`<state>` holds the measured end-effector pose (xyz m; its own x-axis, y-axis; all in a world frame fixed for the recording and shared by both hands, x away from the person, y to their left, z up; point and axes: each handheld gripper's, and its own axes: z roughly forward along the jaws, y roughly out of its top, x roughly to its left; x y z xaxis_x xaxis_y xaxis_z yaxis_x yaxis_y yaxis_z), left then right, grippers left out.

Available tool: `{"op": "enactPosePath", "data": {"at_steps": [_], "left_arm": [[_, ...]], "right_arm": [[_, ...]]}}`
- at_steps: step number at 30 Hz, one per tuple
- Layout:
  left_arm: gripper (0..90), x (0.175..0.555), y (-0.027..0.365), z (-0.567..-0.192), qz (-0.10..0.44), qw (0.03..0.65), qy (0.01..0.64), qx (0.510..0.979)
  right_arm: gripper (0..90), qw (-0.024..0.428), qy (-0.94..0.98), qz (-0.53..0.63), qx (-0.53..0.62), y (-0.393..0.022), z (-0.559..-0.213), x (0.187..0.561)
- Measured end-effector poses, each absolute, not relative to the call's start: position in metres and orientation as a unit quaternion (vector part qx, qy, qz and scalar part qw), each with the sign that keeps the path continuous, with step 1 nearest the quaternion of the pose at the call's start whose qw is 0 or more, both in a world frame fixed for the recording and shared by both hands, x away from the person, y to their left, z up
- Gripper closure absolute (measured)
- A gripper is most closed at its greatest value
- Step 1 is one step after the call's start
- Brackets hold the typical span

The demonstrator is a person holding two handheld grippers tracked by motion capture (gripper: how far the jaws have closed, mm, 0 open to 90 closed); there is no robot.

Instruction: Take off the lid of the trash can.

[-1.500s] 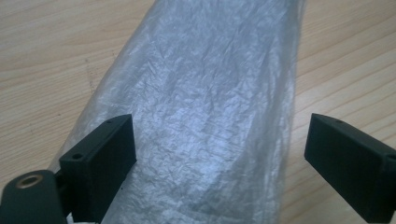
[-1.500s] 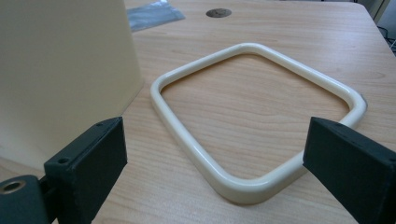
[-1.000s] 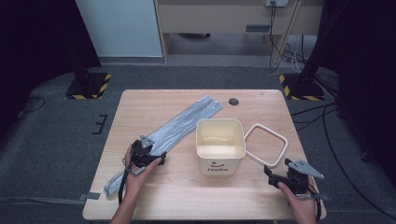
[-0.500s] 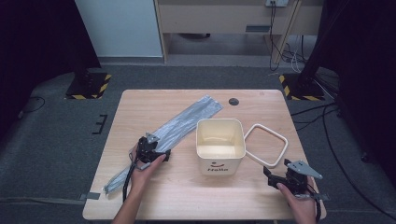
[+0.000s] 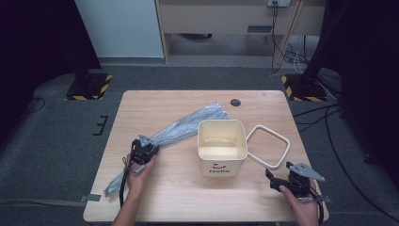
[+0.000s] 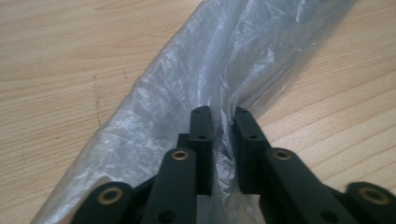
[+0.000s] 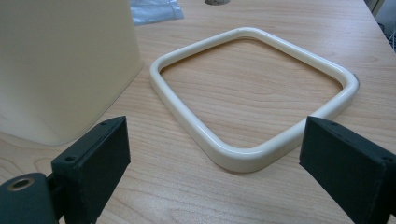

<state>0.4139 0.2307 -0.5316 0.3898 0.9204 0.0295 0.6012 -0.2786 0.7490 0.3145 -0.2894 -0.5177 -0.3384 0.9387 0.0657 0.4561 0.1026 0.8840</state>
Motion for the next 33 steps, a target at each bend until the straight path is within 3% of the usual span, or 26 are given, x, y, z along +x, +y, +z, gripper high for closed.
{"op": "enactPosePath", "data": {"at_steps": [7,23,33], "left_arm": [[88.4,0.408,0.246,-0.518,0.258,0.355,0.486,0.756],[89.0,0.391,0.278,-0.466,0.282,0.414,0.464,0.731],[89.0,0.383,0.278,-0.435,0.284,0.435,0.444,0.730]], "right_arm": [[8.8,0.279,0.691,0.437,0.504,-0.288,-0.516,0.314],[6.6,0.300,0.682,0.472,0.471,-0.290,-0.490,0.315],[9.2,0.299,0.673,0.479,0.478,-0.291,-0.474,0.318]]}}
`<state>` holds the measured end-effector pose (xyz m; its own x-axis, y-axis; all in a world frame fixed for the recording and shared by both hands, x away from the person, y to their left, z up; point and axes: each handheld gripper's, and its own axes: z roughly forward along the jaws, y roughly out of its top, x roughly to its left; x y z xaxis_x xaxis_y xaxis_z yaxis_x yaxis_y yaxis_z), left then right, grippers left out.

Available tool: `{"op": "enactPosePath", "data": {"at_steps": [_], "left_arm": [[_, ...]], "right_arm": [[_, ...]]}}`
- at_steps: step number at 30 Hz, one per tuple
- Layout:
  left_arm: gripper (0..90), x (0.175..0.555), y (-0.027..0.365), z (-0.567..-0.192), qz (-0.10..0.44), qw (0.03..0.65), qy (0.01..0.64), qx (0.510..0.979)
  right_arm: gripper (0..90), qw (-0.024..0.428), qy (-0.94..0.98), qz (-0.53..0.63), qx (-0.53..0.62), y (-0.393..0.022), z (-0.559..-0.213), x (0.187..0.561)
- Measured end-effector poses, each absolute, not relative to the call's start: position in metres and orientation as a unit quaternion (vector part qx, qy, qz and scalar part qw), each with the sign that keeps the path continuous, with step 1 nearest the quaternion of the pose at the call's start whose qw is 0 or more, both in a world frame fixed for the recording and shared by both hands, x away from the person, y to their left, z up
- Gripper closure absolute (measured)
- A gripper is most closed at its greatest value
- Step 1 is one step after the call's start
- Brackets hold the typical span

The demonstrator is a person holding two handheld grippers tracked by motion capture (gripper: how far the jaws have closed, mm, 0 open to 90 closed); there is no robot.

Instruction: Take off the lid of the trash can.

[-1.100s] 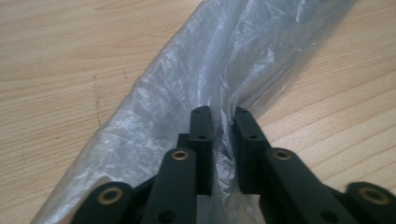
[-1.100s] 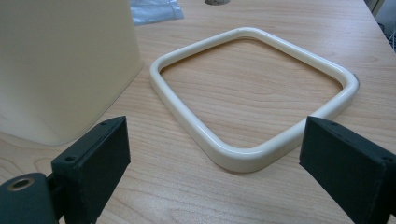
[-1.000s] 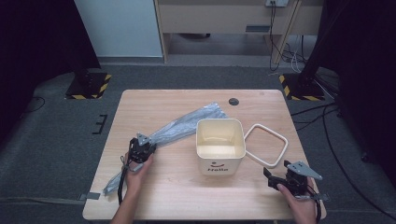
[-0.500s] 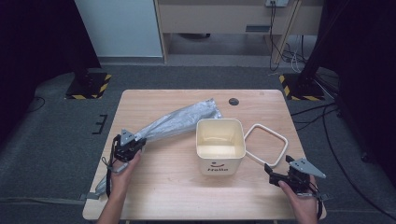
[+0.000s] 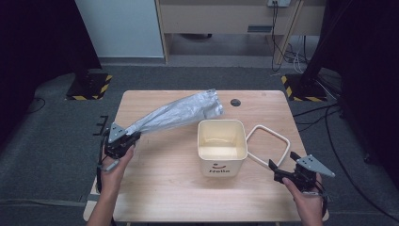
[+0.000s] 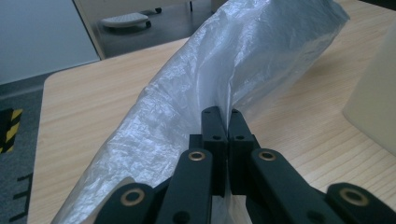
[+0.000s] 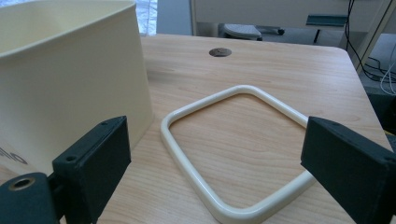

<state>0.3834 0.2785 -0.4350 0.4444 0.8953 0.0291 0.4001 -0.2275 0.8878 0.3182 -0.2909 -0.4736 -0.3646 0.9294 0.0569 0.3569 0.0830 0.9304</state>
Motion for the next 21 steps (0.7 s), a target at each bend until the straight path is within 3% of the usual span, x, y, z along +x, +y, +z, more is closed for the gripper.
{"op": "enactPosePath", "data": {"at_steps": [9,21], "left_arm": [[89.2,0.380,0.278,-0.410,0.285,0.459,0.426,0.725],[89.1,0.358,0.288,-0.382,0.294,0.483,0.389,0.727]], "right_arm": [[14.5,0.304,0.674,0.487,0.464,-0.284,-0.457,0.325],[34.9,0.309,0.686,0.510,0.417,-0.267,-0.433,0.327]]}}
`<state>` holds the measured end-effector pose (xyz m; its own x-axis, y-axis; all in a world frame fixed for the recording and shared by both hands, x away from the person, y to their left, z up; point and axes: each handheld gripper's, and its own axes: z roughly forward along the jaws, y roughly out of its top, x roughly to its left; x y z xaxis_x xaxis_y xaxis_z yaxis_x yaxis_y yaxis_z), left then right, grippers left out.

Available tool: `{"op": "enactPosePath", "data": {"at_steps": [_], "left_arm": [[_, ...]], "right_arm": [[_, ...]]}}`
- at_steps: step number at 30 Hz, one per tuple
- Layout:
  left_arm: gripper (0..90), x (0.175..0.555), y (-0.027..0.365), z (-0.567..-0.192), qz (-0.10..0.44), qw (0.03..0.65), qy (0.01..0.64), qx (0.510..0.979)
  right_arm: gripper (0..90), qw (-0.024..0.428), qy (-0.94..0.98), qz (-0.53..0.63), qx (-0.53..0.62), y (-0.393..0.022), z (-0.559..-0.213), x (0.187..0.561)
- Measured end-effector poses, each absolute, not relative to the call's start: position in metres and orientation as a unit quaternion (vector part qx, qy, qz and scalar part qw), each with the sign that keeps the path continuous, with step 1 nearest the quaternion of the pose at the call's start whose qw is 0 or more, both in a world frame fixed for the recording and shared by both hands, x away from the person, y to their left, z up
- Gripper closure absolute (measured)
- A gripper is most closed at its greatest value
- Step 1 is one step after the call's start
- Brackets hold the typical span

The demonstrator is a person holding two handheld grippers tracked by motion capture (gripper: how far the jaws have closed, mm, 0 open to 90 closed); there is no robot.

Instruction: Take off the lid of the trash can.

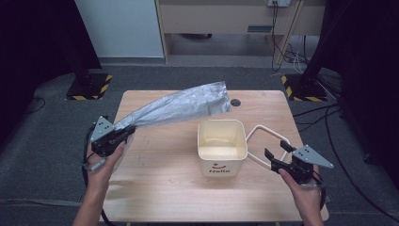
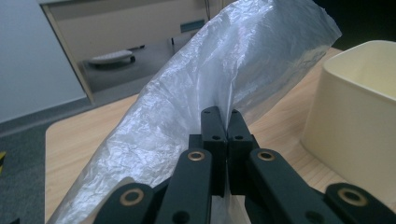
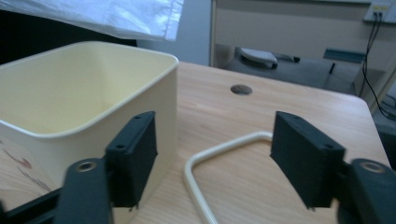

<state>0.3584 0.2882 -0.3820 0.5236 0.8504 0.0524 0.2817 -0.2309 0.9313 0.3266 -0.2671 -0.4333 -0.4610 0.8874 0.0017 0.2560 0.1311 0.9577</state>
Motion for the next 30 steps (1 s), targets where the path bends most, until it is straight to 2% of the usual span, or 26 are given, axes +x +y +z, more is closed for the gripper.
{"op": "enactPosePath", "data": {"at_steps": [7,30], "left_arm": [[89.1,0.347,0.296,-0.378,0.288,0.492,0.378,0.730],[89.0,0.323,0.305,-0.375,0.272,0.491,0.329,0.759]], "right_arm": [[40.7,0.308,0.701,0.511,0.391,-0.251,-0.419,0.329],[58.7,0.305,0.725,0.508,0.352,-0.225,-0.407,0.336]]}}
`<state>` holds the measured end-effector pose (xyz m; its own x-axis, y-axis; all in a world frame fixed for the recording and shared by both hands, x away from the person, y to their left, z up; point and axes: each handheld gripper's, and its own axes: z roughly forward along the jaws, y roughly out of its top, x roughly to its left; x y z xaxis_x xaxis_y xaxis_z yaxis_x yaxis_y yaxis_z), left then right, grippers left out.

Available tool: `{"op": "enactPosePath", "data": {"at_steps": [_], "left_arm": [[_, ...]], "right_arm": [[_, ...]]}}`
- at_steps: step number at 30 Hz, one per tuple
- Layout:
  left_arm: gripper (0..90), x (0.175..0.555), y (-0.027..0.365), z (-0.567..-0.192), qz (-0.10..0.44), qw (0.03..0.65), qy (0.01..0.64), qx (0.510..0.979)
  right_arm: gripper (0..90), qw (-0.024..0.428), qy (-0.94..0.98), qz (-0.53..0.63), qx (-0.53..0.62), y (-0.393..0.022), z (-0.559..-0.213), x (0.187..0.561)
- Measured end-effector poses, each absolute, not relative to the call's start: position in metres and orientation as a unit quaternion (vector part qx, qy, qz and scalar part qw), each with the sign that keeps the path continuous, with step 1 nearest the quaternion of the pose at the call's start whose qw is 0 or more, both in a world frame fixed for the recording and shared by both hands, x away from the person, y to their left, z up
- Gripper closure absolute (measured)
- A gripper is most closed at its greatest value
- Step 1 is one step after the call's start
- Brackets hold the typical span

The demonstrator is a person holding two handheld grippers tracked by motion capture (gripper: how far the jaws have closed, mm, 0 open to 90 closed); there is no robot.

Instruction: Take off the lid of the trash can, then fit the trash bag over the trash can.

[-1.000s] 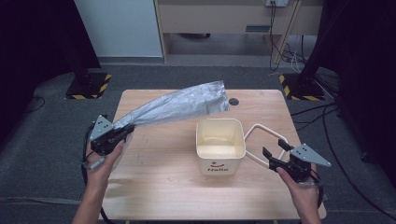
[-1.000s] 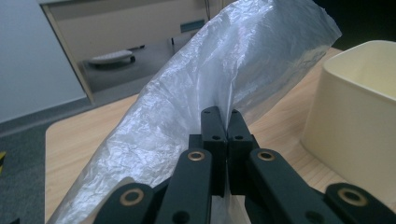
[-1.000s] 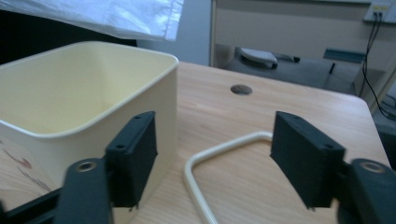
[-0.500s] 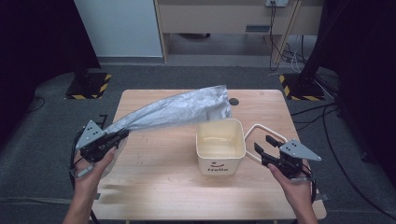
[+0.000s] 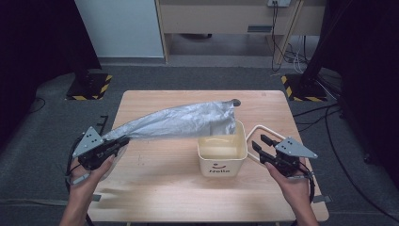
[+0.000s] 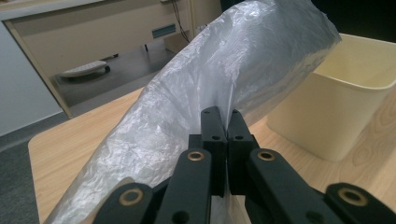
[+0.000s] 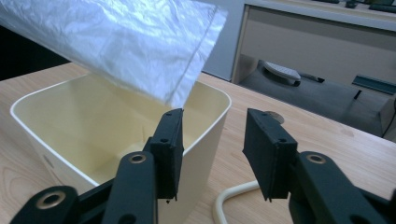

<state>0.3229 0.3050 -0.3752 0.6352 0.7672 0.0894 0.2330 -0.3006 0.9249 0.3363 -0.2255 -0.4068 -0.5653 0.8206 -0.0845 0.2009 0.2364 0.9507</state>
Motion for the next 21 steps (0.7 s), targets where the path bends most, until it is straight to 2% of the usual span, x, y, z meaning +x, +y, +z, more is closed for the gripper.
{"op": "enactPosePath", "data": {"at_steps": [14,21], "left_arm": [[89.0,0.309,0.304,-0.367,0.276,0.461,0.293,0.790],[88.8,0.307,0.298,-0.361,0.288,0.434,0.279,0.807]], "right_arm": [[64.1,0.301,0.743,0.501,0.325,-0.207,-0.391,0.343],[63.7,0.287,0.756,0.492,0.322,-0.194,-0.388,0.357]]}}
